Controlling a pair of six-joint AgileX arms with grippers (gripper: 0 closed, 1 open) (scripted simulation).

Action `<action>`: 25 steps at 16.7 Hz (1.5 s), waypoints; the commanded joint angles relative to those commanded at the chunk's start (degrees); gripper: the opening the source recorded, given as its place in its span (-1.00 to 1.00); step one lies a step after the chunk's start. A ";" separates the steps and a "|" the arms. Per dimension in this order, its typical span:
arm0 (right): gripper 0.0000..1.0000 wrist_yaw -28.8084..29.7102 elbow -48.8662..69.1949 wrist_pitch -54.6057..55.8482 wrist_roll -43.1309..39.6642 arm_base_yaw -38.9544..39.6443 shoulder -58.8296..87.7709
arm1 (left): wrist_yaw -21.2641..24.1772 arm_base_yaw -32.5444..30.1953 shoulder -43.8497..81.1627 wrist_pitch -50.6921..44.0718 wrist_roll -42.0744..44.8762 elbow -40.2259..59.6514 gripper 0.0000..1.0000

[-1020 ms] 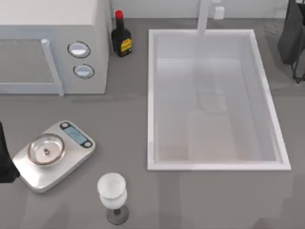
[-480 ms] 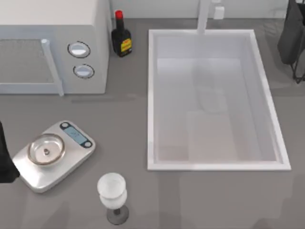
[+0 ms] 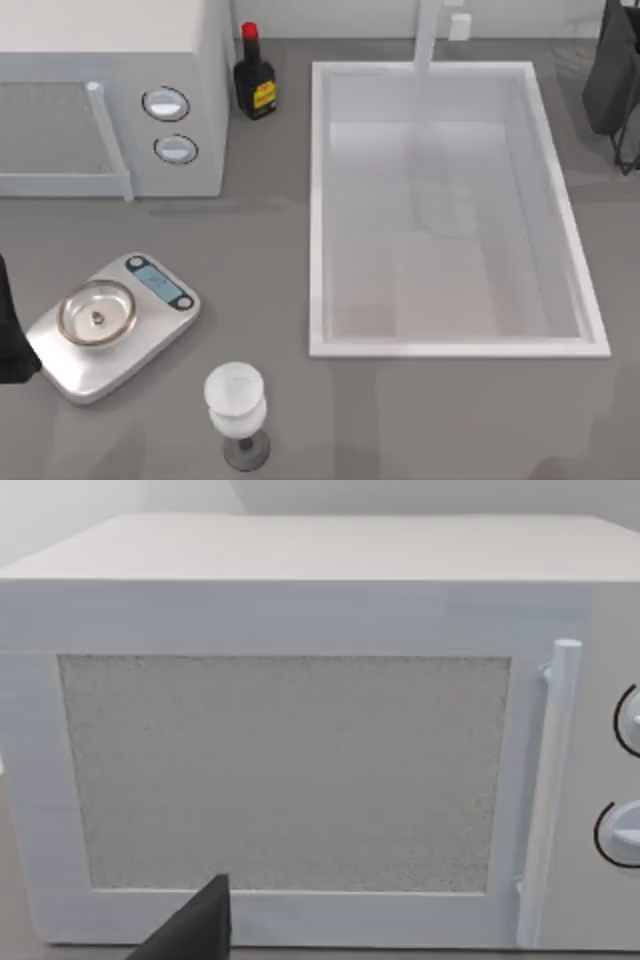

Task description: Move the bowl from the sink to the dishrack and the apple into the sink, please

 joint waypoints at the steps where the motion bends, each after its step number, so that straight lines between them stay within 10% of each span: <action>1: -1.00 0.00 0.00 0.00 0.00 0.00 0.00 | 0.00 0.00 0.00 0.00 0.00 0.00 1.00; 25: -1.00 -0.54 18.72 -27.24 -0.02 -0.47 -11.01 | 0.00 0.00 0.00 0.00 0.00 0.00 1.00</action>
